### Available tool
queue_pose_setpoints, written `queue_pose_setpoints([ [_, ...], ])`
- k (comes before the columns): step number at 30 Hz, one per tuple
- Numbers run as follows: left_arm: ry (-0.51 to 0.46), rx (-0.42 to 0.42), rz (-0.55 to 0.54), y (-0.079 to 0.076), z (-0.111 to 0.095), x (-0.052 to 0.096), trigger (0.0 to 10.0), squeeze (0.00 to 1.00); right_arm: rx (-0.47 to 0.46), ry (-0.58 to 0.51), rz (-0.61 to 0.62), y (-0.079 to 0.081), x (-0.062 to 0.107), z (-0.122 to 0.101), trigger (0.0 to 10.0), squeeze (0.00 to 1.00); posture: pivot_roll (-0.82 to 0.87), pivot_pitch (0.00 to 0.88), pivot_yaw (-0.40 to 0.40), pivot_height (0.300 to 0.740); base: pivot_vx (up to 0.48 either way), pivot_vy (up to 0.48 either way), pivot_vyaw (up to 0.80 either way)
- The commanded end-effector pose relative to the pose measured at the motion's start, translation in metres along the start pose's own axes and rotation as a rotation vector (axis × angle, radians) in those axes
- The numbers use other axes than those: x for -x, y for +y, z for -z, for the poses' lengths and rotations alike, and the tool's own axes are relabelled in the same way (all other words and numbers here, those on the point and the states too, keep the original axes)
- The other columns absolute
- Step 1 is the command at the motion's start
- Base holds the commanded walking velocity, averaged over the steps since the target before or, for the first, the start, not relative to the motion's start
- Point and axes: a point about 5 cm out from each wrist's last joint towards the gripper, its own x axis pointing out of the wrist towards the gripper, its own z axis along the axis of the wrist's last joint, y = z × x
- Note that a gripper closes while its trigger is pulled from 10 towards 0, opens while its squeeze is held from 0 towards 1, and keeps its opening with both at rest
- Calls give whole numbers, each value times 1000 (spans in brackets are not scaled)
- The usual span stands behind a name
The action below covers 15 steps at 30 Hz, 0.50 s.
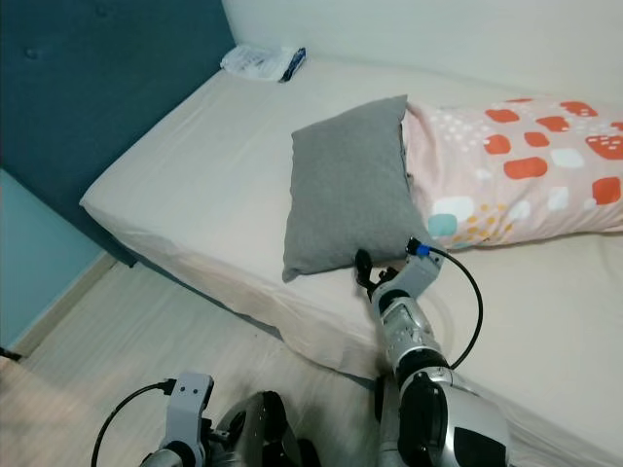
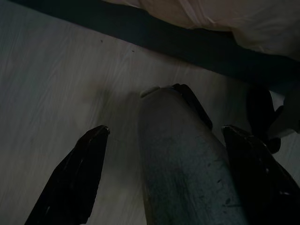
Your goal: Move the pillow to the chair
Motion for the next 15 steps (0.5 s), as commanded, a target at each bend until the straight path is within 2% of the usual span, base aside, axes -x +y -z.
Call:
queue_pose_setpoints([
  [1, 254, 94, 26, -17, 66, 28, 10000, 0, 1, 6, -9, 1, 0, 0, 10000, 0, 96, 382, 108, 621, 0, 0, 0],
  [6, 200, 117, 28, -20, 55, 21, 10000, 0, 5, -60, -37, 2, -4, -20, 10000, 0, 96, 417, 104, 596, 0, 0, 0],
  [7, 184, 117, 37, -23, 53, 19, 10000, 0, -3, -98, -37, 1, -5, -31, 10000, 0, 93, 438, 103, 586, 0, 0, 0],
  [10, 179, 116, 42, -24, 52, 19, 10000, 0, -13, -115, -40, 1, -5, -35, 10000, 0, 93, 442, 102, 581, 0, 0, 0],
  [11, 175, 112, 53, -27, 53, 19, 10000, 0, -33, -167, -52, 0, -6, -47, 10000, 0, 98, 453, 104, 581, 0, 0, 0],
  [15, 177, 111, 59, -29, 57, 22, 10000, 0, -56, -214, -76, 1, -6, -59, 10000, 0, 103, 467, 110, 581, 0, 0, 0],
])
